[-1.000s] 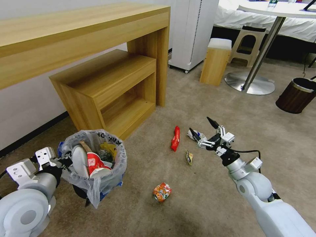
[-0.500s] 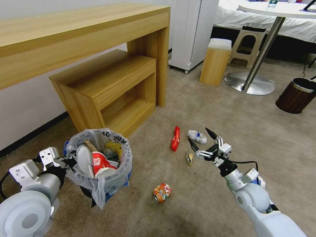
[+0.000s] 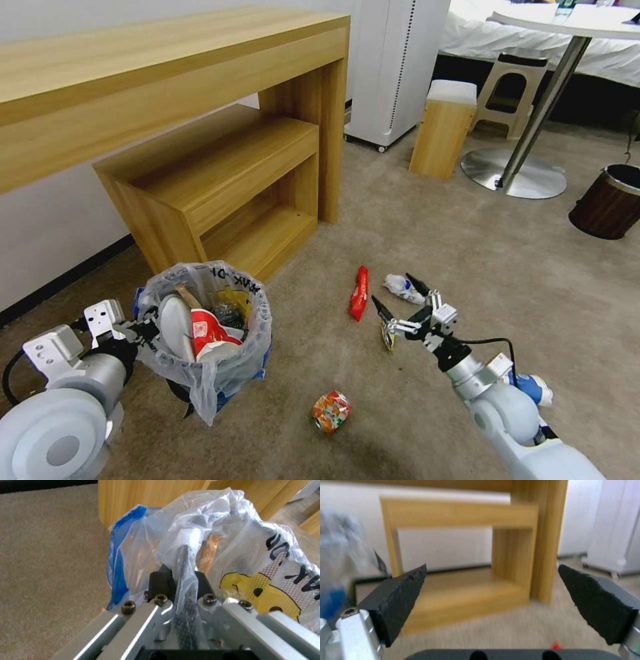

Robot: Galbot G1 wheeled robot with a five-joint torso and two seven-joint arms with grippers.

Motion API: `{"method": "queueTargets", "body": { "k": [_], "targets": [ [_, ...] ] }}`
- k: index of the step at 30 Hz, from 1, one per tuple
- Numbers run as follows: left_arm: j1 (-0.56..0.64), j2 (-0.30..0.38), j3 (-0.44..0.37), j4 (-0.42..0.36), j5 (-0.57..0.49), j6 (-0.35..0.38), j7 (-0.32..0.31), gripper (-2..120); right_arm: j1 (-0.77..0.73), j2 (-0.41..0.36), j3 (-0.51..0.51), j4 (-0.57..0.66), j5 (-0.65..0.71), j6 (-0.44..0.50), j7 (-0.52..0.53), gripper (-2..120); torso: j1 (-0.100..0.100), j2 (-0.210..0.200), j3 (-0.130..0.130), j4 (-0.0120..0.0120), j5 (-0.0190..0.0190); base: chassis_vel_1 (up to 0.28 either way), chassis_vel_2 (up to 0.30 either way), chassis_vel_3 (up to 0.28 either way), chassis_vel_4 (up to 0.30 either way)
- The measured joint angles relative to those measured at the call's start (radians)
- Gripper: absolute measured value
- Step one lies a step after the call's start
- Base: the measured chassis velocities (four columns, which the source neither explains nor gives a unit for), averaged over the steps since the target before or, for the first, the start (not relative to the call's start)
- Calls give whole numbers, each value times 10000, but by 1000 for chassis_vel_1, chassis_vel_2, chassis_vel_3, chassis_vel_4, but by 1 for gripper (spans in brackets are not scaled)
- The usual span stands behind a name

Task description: Pick up the trash bin and place the garbage on the floor into it.

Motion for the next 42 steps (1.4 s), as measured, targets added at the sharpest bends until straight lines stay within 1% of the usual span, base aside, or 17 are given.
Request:
{"method": "queueTargets", "body": {
  "k": [2,5,6,8,9,11,12,14,16,17,18,20,22,26,30,33,42],
  "targets": [
    [8,-8,23,-9,17,0,0,2,-29,19,-75,-61,-190,-186,230,100,-1,0,-2,0,2,0,0,0,0],
    [21,-34,75,-25,93,-3,0,2,-192,-51,-340,37,-722,-2008,1288,100,-1,0,-4,-1,2,0,0,0,0],
    [21,-34,75,-25,93,-3,0,2,-192,-51,-340,37,-722,-2008,1288,100,-1,0,-4,-1,2,0,0,0,0],
    [32,-45,96,-28,143,-20,0,2,-225,-104,-642,160,-331,-3502,2026,100,-1,0,-3,-1,2,0,0,0,0],
    [32,-45,96,-28,143,-20,0,2,-225,-104,-642,160,-331,-3502,2026,100,-1,0,-3,-1,2,0,0,0,0],
    [79,-58,120,-56,202,-24,1,2,-80,-27,-1150,109,313,-4593,2635,100,-1,0,-3,-1,1,0,0,0,0],
    [79,-58,120,-56,202,-24,1,2,-80,-27,-1150,109,313,-4593,2635,100,-1,0,-3,-1,1,0,0,0,0],
    [120,-57,126,-134,207,-25,0,2,131,210,-1549,-186,1125,-4819,2749,100,-1,0,-3,0,3,0,0,0,0],
    [124,-56,126,-146,207,-25,-1,2,161,248,-1576,-241,1271,-4836,2727,100,-1,0,-3,0,2,0,0,0,0],
    [145,-49,125,-188,207,-25,-7,2,278,424,-1662,-444,1991,-5036,2674,100,-1,0,-3,0,4,0,0,0,0],
    [158,-46,123,-207,207,-25,-11,2,337,501,-1689,-543,2335,-5159,2708,100,-1,0,-3,0,3,0,0,0,0],
    [170,-40,120,-215,207,-26,-16,2,393,578,-1711,-653,2604,-5244,2755,100,-1,0,-3,0,2,0,0,0,0],
    [193,-33,117,-232,205,-26,-23,2,527,808,-1729,-1091,2990,-5377,2831,100,-1,0,-3,0,3,0,0,0,0],
    [186,-34,138,-232,204,-26,-26,2,614,987,-1735,-1382,3170,-5464,2831,100,-1,0,-2,0,1,0,0,0,0],
    [121,-52,228,-158,194,-25,-26,2,743,1475,-1744,-1954,3446,-5581,2716,100,-1,1,-2,0,3,0,0,0,0],
    [103,-50,233,-107,180,-24,-26,2,741,1662,-1762,-2136,3466,-5614,2694,100,-1,0,-2,0,2,0,0,0,0],
    [86,7,166,-45,72,-22,4,2,469,1770,-1777,-2236,3452,-5773,2974,100,-2,0,-3,0,2,0,0,0,0]
  ]
}}
